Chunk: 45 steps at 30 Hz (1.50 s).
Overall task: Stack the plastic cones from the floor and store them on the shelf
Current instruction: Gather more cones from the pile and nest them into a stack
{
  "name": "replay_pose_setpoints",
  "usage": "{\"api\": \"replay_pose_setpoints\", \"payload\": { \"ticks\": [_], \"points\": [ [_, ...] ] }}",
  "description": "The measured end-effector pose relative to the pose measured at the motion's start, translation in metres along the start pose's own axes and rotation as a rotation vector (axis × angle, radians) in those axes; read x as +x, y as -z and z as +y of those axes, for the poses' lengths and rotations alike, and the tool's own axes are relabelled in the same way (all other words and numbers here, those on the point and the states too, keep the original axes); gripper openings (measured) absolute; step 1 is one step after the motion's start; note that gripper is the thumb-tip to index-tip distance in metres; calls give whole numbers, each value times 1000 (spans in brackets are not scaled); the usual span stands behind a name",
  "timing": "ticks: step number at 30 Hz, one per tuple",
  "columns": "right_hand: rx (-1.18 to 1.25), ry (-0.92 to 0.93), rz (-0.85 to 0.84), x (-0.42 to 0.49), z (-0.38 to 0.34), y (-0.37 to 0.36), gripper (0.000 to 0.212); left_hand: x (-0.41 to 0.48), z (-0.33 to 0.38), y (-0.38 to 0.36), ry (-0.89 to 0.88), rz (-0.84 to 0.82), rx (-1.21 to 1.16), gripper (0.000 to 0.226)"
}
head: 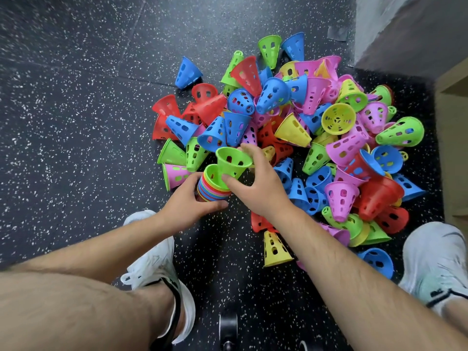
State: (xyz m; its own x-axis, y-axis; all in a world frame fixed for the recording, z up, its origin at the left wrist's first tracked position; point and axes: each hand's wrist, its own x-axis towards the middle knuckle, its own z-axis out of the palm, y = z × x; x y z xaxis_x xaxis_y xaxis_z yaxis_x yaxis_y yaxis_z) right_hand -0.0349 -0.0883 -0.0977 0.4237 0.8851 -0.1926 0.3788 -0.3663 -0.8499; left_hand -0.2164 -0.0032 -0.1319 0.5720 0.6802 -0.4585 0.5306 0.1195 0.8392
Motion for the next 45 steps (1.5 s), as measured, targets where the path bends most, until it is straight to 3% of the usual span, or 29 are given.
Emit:
{"api": "replay_pose_setpoints", "payload": {
  "ticks": [2, 5, 8, 11, 15, 20, 30, 35, 41, 45],
  "points": [
    [-86, 16, -101, -2, 6, 0, 87, 2, 3, -1, -13, -4, -12, 72],
    [-187, 5, -194, -5, 16, -2, 93, 6, 7, -3, -21, -3, -12, 74],
    [-141, 14, -92, -3, 20, 1, 75, 11, 10, -7, -32, -5, 18, 66],
    [-277, 25, 76, 6, 26, 7, 52, 17, 13, -10, -40, -30, 34, 67],
    [-500, -67, 10, 17, 39, 15, 43, 22, 12, -13, -27, -52, 43, 68],
    [-600, 17, 20, 19, 44, 16, 41, 25, 13, -14, -11, -60, 42, 66],
    [-299, 30, 311, 28, 38, 27, 66, 24, 11, -11, -14, -49, 22, 67],
    [-154, 45, 404, 25, 16, 31, 62, 20, 7, -6, -18, -35, 20, 69],
    [34, 3, 309, 29, -21, 20, 66, 12, 1, 5, -7, -13, -29, 82],
    [34, 7, 151, 26, -30, -1, 57, 4, 0, 13, -12, 5, -65, 72]
  ]
}}
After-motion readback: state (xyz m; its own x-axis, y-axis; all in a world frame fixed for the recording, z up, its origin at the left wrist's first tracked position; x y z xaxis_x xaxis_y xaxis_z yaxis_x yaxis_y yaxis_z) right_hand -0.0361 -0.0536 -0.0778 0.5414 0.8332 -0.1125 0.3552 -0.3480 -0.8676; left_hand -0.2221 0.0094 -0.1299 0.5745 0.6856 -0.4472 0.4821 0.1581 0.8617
